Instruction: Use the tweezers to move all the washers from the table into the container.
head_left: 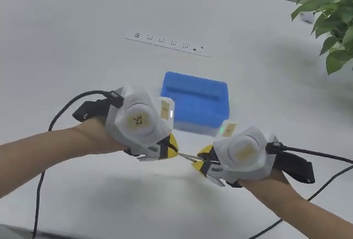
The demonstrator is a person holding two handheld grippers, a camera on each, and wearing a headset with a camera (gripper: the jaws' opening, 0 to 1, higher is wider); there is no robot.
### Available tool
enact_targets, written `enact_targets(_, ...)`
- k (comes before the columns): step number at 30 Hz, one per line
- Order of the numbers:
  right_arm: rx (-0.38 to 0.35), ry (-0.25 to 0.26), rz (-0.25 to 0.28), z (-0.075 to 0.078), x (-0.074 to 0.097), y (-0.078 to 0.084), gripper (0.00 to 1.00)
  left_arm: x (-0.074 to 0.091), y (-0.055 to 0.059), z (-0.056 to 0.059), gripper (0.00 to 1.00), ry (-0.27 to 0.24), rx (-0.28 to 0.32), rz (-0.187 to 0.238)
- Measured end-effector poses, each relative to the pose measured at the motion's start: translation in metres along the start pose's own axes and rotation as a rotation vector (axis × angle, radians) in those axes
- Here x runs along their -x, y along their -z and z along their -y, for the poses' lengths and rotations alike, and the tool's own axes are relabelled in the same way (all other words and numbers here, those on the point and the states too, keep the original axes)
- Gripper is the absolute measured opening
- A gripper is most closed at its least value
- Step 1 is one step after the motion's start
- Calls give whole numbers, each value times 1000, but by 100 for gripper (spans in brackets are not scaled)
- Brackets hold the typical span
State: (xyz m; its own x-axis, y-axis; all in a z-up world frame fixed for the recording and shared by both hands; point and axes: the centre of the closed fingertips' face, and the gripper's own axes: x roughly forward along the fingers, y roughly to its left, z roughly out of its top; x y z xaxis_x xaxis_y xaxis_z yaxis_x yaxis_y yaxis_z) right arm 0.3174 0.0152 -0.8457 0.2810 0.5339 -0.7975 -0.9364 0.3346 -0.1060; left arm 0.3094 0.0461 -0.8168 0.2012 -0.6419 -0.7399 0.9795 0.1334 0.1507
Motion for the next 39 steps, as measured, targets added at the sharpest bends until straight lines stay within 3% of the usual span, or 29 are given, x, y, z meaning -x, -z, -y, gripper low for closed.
enact_targets(2,-41,4,-8,0,-4,4,10,-6,6,-1,0,13,4,-16)
enact_targets(5,-67,1,-20,-3,-10,10,10,-17,20,3,0,54,-8,-87)
enact_targets(7,-82,10,-12,-3,-11,11,11,-23,26,3,0,56,-29,-107)
enact_targets(9,-137,18,-16,-4,-13,15,12,-26,30,4,0,68,-8,-123)
enact_targets(14,-215,30,42,-2,-8,6,17,-25,45,0,0,41,-29,-190)
enact_targets(16,-223,60,69,3,1,-1,19,-21,42,0,0,47,-17,-172)
enact_targets(19,-257,104,123,9,21,-12,21,-19,42,-2,0,43,-41,-187)
enact_targets(20,-324,138,172,14,34,-18,23,-18,43,-2,0,41,-43,-194)
enact_targets(22,-435,146,257,16,56,-27,26,-19,42,-2,0,36,-26,-196)
enact_targets(25,-497,198,324,23,83,-29,31,-17,42,-2,0,2,62,-192)
enact_targets(27,-513,227,340,28,95,-26,36,-15,41,-6,10,-32,94,-186)
enact_targets(28,-524,246,349,31,103,-24,38,-15,45,-9,15,-59,164,-197)
enact_targets(29,-536,250,356,33,110,-23,41,-13,46,-12,20,-107,261,-175)
enact_targets(31,-550,282,377,38,120,-20,44,-5,43,-14,26,-149,378,-101)
enact_targets(34,-556,309,376,43,127,-13,49,13,41,-16,42,-222,508,-35)
enact_targets(36,-567,324,378,44,130,-9,53,27,33,-17,50,-257,571,38)
enact_targets(39,-596,338,391,45,131,-5,63,46,31,-19,59,-322,624,76)
